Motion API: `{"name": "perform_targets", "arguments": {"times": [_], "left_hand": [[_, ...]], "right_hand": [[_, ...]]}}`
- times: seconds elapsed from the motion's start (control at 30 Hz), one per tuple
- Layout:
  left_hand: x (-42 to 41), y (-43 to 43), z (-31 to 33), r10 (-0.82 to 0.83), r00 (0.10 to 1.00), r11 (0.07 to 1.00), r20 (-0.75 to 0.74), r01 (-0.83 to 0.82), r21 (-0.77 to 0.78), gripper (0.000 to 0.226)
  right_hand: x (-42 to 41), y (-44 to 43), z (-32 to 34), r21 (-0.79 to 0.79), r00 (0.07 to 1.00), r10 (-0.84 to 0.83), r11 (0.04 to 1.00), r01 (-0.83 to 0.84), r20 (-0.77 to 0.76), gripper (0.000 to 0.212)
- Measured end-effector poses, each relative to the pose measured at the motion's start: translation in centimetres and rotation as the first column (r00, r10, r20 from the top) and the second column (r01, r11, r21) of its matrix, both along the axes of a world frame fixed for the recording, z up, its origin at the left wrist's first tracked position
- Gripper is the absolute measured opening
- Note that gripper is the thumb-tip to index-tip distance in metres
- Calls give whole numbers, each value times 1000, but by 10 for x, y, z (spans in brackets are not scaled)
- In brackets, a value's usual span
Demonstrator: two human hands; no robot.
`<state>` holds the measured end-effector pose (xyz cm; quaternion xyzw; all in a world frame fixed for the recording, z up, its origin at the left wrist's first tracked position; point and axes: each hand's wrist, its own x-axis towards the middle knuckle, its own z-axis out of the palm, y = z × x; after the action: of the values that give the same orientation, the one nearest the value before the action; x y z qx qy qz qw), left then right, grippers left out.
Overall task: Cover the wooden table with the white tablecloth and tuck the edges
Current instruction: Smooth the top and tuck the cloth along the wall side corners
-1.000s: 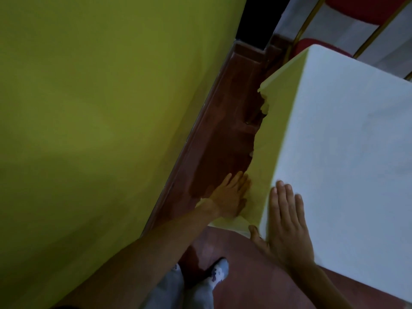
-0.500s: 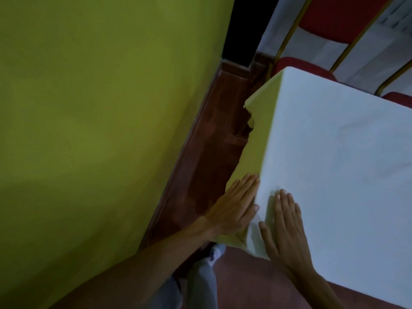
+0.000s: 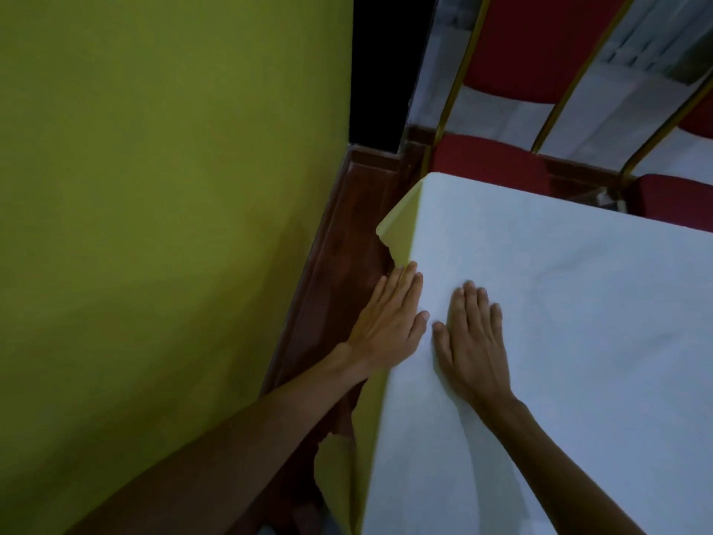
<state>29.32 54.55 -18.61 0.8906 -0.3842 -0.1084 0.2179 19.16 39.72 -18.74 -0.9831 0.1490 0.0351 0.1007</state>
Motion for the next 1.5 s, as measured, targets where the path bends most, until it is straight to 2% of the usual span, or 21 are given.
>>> {"name": "perform_targets", "arguments": {"times": [0.27,0.47,1.07,1.27,1.5], "left_hand": [[76,-64,-3,45,999,999,6,-45,21,68],[101,-78,-10,71,997,996,35,-73,41,72],[82,-52,-11,110,994,993,-21,-109,40,70],[102,-47,-13,17,1000,1000,-17,-17,-1,71],[158,-65,-16,-61,980,989,-191,32,-147,73]], "right_hand": [[90,-95,0,-9,1000,-10,1000,10,-6,76],[141,-129,2,-3,1000,10,1000,-10,-7,79],[140,-102,1,-72,999,36,997,-39,-36,83],[148,-106,3,-62,998,45,997,-48,-47,86],[196,-99,4,-54,999,39,998,-41,-29,87]]}}
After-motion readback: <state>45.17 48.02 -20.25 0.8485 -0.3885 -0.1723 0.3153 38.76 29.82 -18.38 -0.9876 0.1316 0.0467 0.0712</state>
